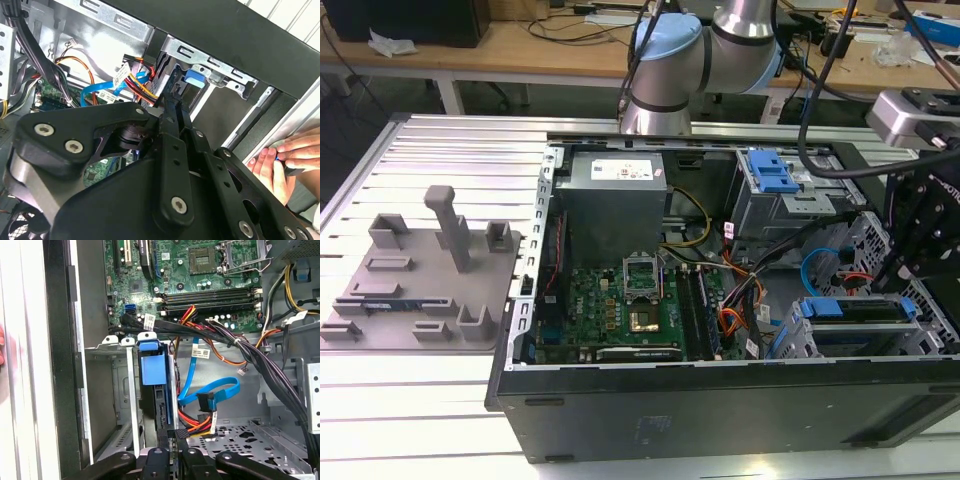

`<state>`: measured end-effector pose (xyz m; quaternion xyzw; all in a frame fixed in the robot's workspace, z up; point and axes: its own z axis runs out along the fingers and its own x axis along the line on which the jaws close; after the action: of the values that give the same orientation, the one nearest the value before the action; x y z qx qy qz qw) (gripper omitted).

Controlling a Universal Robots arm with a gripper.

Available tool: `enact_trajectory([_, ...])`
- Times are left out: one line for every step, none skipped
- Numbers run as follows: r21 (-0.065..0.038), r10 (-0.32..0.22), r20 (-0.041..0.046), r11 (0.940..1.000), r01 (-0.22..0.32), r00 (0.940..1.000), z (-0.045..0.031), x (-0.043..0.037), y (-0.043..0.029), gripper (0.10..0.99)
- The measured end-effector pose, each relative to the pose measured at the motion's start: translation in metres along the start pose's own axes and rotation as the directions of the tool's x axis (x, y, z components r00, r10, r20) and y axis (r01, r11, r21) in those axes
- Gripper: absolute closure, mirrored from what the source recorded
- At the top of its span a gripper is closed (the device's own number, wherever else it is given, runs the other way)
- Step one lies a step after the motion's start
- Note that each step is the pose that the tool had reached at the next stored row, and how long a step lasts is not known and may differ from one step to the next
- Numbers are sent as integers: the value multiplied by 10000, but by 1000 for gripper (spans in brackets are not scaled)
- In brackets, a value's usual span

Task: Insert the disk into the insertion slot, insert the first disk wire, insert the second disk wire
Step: 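Insert the first disk wire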

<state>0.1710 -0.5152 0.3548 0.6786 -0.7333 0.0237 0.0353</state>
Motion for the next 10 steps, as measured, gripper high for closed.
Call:
enact_trajectory([0, 0, 0, 10000, 0, 10000, 2, 1, 0, 922])
enact_trajectory([0, 0, 0, 10000, 0, 10000, 4, 1, 0, 922])
enact_trajectory([0, 0, 0, 10000, 0, 10000, 7, 1, 0, 922])
enact_trajectory([0, 0, 1, 10000, 0, 10000, 11, 2, 0, 922])
enact_trajectory([0, 0, -1, 10000, 0, 10000, 14, 3, -1, 922])
enact_trajectory([0, 0, -1, 10000, 0, 10000, 16, 4, -1, 922])
enact_trajectory([0, 1, 0, 10000, -1, 10000, 17, 4, -1, 922])
enact_trajectory([0, 12, 0, 10000, -12, 10000, 18, 4, -1, 922])
enact_trajectory([-3, 45, -6, 10000, -45, 10000, 19, 4, 0, 922])
enact_trajectory([-5, 71, -11, 10000, -71, 10000, 19, 4, 0, 922])
